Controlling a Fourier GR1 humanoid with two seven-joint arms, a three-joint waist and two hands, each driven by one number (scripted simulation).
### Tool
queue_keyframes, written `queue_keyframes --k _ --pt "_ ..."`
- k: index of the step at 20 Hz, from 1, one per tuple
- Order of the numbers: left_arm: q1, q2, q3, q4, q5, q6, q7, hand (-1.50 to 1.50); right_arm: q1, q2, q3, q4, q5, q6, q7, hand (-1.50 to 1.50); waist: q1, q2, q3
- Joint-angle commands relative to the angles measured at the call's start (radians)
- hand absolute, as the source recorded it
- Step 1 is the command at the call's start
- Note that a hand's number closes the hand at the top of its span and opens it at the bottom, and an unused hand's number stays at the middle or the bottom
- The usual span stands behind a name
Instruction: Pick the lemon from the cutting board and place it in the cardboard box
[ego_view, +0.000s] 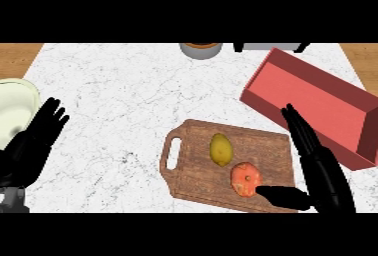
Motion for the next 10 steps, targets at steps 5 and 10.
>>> queue_keyframes --k 5,10 --pt "-0.005 -0.029 -0.037 -0.073 -0.026 0.037 0.040 0.00 -0.216 0.055 0.136 -0.029 0.102 0.409 0.536 -1.50 0.024 0.003 0.003" --pt "-0.016 0.013 0.025 -0.060 0.014 -0.011 0.062 0.00 -0.406 0.224 0.132 0.035 0.025 0.608 0.805 -1.50 0.021 0.004 0.005"
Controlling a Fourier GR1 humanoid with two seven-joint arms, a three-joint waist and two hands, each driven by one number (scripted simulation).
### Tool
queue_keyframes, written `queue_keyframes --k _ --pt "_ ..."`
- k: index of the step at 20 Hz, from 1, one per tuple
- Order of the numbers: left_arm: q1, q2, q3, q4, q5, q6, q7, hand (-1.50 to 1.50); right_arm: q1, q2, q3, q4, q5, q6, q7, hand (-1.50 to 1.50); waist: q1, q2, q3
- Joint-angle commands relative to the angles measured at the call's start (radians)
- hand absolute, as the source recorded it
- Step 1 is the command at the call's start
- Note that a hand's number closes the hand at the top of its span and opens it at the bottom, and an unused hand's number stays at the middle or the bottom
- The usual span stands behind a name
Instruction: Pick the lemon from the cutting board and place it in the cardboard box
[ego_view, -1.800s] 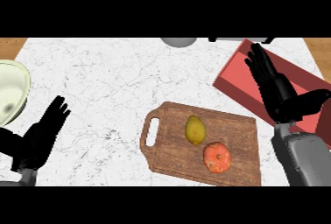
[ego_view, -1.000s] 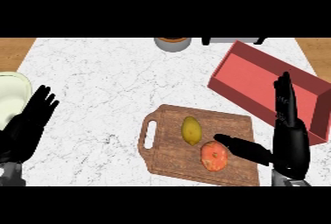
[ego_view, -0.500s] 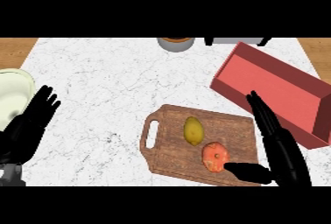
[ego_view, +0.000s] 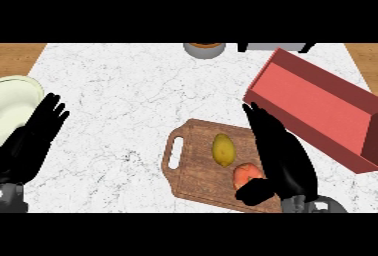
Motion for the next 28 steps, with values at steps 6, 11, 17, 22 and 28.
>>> queue_keyframes --k 6,11,17,22,28 --pt "0.023 -0.036 0.010 -0.011 -0.036 -0.002 0.001 0.00 -0.149 0.178 -0.063 0.144 -0.070 0.156 0.212 -1.50 -0.013 0.001 0.003" --pt "0.005 -0.029 0.030 -0.032 -0.036 0.002 0.044 0.00 -0.147 0.217 -0.023 0.152 -0.057 0.213 0.275 -1.50 -0.016 -0.001 0.003" --pt "0.024 -0.078 0.029 -0.014 -0.072 -0.020 0.013 0.00 -0.085 0.203 -0.068 0.128 -0.051 0.225 0.220 -1.50 -0.020 0.000 0.004" --pt "0.096 -0.103 0.047 -0.078 -0.088 -0.051 0.028 0.00 -0.102 0.225 -0.099 0.191 -0.005 0.188 0.110 -1.50 -0.015 0.000 0.004" --pt "0.103 -0.093 0.115 -0.101 -0.094 -0.092 0.038 0.00 -0.094 0.236 -0.034 0.295 0.087 0.094 0.035 -1.50 -0.011 0.000 0.004"
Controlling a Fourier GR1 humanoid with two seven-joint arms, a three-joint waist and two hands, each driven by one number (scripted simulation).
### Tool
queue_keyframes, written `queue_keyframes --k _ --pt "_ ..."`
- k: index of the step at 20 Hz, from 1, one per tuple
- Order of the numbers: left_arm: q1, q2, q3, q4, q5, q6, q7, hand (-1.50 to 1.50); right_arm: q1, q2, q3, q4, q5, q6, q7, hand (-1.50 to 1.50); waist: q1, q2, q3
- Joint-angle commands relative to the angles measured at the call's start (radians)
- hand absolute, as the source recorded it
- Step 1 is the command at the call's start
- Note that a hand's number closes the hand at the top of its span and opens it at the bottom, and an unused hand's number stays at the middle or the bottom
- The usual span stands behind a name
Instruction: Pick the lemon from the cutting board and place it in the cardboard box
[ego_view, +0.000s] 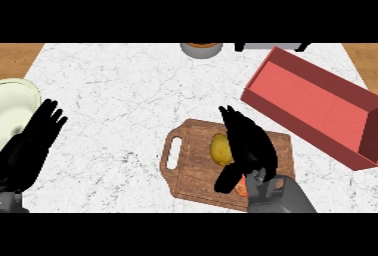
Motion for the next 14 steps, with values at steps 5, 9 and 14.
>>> queue_keyframes --k 5,9,14 --pt "-0.033 -0.054 0.003 0.006 -0.058 0.014 0.011 0.00 -0.085 0.016 0.016 0.112 0.007 0.015 0.094 -1.50 0.001 0.000 0.000" --pt "-0.029 -0.033 0.050 0.067 -0.040 -0.067 -0.031 0.00 -0.047 0.016 0.076 0.160 0.039 -0.070 0.072 -1.50 0.002 0.001 0.000" --pt "-0.094 -0.033 0.071 0.020 -0.018 -0.049 0.088 0.00 -0.044 0.016 0.032 0.158 0.024 -0.014 0.082 -1.50 -0.003 0.000 0.000"
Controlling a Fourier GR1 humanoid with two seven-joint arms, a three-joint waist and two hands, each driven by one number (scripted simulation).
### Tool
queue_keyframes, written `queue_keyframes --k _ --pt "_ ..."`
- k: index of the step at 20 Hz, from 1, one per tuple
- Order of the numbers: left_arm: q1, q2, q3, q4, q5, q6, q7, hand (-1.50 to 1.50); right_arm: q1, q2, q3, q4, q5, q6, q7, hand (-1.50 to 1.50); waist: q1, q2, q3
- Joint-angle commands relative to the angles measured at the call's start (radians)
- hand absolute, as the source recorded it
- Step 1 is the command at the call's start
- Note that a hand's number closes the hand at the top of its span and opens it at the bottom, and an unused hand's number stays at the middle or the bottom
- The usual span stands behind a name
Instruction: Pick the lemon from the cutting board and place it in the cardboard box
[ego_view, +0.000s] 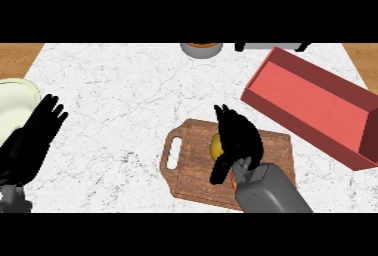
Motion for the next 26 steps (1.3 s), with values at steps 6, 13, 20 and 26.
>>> queue_keyframes --k 6,13,20,26 --pt "-0.018 -0.028 0.012 -0.011 -0.031 0.003 0.037 0.00 0.018 0.006 0.121 0.017 -0.005 -0.037 0.167 -1.50 0.000 0.000 0.000" --pt "0.064 -0.035 0.046 -0.049 -0.032 -0.062 0.004 0.00 0.070 0.005 0.041 0.032 0.030 0.017 0.064 -1.50 -0.002 -0.001 0.000" --pt "0.092 -0.084 0.027 -0.083 -0.076 -0.043 0.022 0.00 -0.041 0.006 -0.023 0.190 -0.003 -0.003 0.033 -1.50 0.005 0.000 0.000" --pt "0.019 -0.075 0.079 -0.070 -0.063 -0.069 0.054 0.00 -0.024 0.006 -0.029 0.231 0.020 -0.027 -0.022 -1.50 0.000 0.000 0.000"
